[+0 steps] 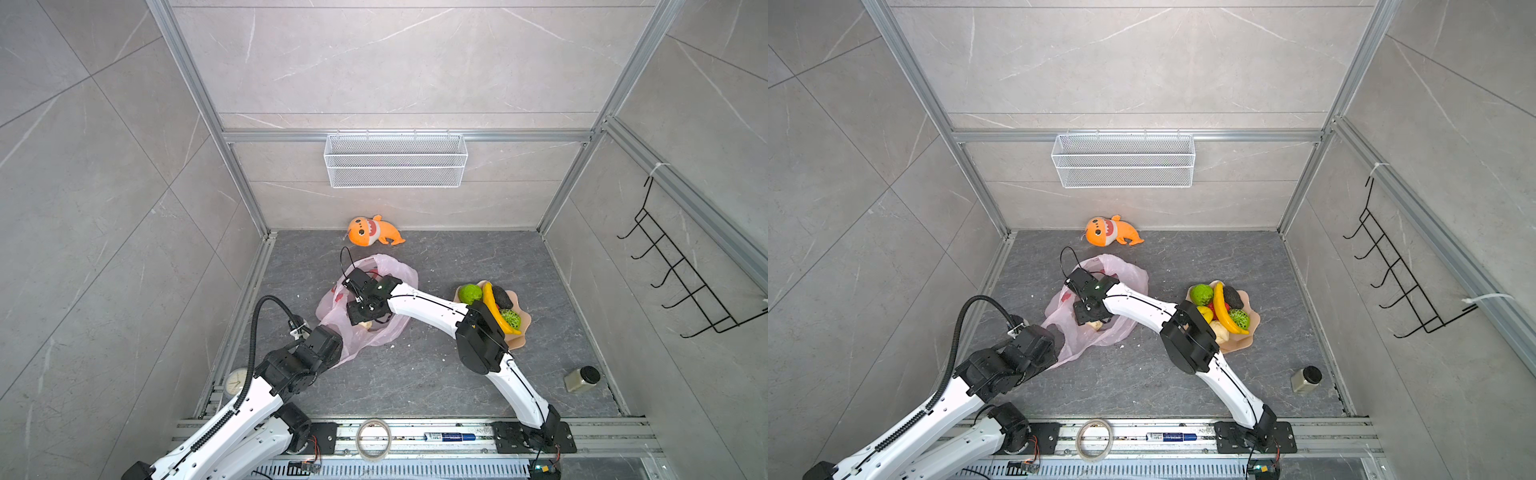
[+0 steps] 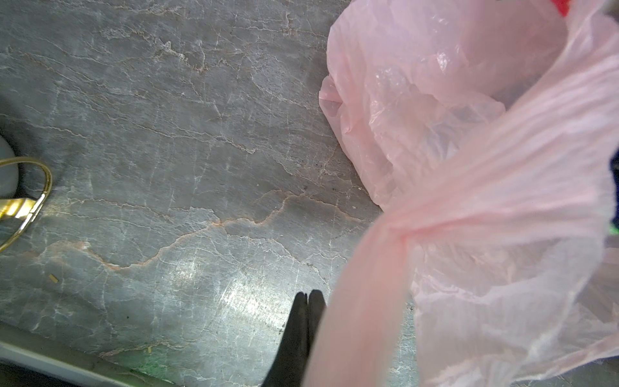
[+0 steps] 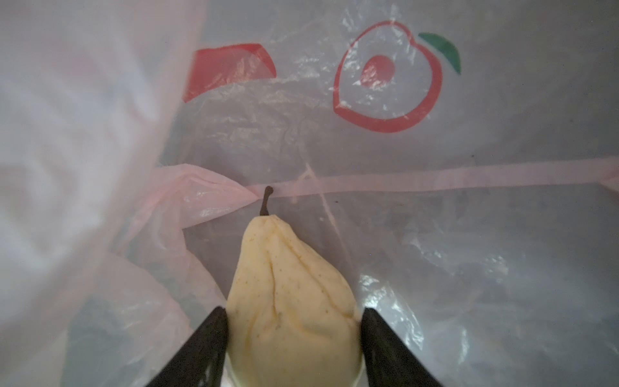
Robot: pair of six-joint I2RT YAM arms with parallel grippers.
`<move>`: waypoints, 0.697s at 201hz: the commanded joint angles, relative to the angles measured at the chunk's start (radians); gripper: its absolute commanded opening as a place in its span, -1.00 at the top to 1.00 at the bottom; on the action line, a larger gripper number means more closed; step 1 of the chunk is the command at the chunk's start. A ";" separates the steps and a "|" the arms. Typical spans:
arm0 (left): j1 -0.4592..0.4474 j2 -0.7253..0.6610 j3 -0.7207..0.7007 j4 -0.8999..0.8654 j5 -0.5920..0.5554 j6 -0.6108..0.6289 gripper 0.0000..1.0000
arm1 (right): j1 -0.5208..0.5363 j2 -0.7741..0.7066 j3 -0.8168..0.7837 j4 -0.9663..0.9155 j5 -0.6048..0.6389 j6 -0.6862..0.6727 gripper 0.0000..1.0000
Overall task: Take fruits out of the plastic bag
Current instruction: Pick up the fruit from the plastic bag.
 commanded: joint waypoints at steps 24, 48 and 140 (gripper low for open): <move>0.003 0.005 0.002 -0.007 -0.013 0.003 1.00 | 0.014 0.034 -0.006 -0.099 0.035 -0.029 -0.27; 0.004 0.009 0.003 0.000 -0.013 0.003 1.00 | 0.022 0.019 -0.033 -0.101 0.049 -0.031 -0.28; 0.003 0.021 0.011 0.011 -0.016 0.006 1.00 | 0.018 -0.027 -0.073 -0.074 0.093 -0.026 0.09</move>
